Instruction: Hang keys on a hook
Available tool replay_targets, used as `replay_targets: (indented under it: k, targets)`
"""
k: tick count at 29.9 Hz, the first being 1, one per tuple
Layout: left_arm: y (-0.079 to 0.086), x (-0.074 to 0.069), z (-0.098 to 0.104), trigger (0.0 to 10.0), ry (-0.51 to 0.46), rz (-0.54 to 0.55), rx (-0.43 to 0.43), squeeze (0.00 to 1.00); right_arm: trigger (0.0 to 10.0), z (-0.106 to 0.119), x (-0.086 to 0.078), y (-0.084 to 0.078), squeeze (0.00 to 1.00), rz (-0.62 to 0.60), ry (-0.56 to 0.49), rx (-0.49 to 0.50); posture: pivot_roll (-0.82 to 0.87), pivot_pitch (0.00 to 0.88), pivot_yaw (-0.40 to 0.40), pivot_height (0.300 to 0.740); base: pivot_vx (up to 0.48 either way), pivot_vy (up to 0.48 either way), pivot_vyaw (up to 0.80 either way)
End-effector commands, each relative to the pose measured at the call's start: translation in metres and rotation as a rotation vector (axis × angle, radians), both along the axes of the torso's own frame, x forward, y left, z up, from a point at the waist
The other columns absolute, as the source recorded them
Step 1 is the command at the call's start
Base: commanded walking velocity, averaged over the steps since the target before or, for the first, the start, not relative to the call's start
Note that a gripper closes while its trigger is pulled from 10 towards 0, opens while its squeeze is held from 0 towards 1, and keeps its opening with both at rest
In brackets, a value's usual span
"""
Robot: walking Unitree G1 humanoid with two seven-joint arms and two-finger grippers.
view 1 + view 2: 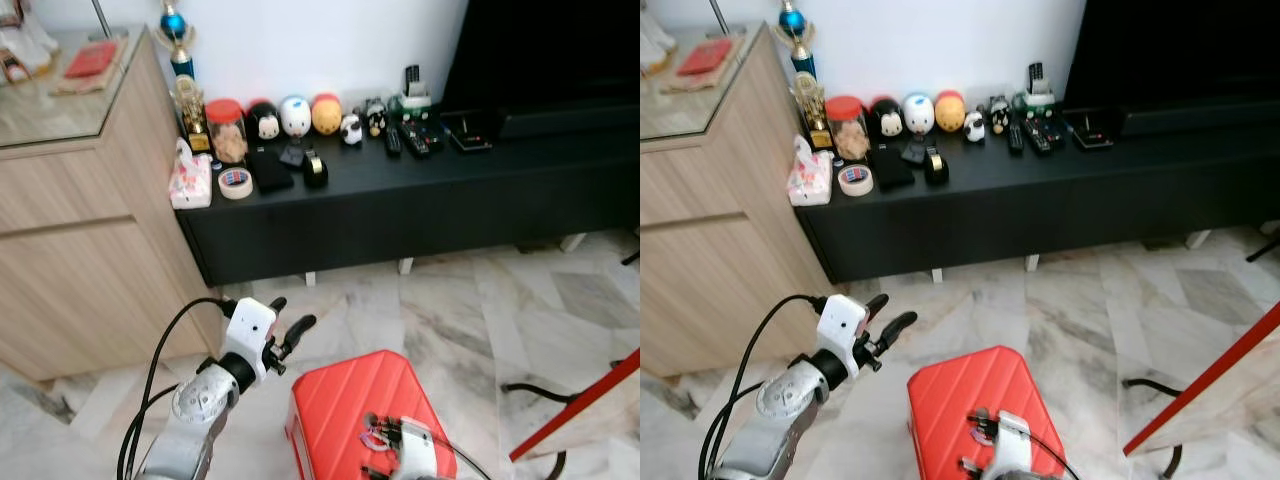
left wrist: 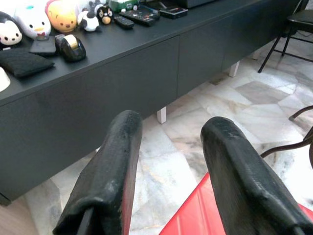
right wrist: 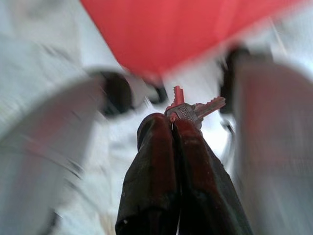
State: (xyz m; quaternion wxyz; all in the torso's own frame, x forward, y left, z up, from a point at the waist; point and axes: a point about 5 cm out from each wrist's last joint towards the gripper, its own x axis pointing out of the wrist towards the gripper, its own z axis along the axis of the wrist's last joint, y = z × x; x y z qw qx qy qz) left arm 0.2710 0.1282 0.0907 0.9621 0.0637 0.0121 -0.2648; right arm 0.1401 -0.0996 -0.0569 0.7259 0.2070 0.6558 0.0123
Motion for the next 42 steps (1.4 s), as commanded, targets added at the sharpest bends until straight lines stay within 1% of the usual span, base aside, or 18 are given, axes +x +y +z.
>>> replay_targets:
  k: [1, 42]
  targets:
    - [-0.0003, -0.0013, 0.0008, 10.0, -0.005, -0.006, 0.002, 0.00, 10.0, 0.2307, 0.1174, 0.1477, 0.00, 0.111, -0.882, 0.530, 0.09, 0.074, -0.041, 0.723, 0.000, 0.000, 0.00]
    - [-0.0003, -0.0013, 0.0008, 10.0, -0.005, -0.006, 0.002, 0.00, 10.0, 0.2307, 0.1174, 0.1477, 0.00, 0.111, -0.882, 0.530, 0.09, 0.074, -0.041, 0.723, 0.000, 0.000, 0.00]
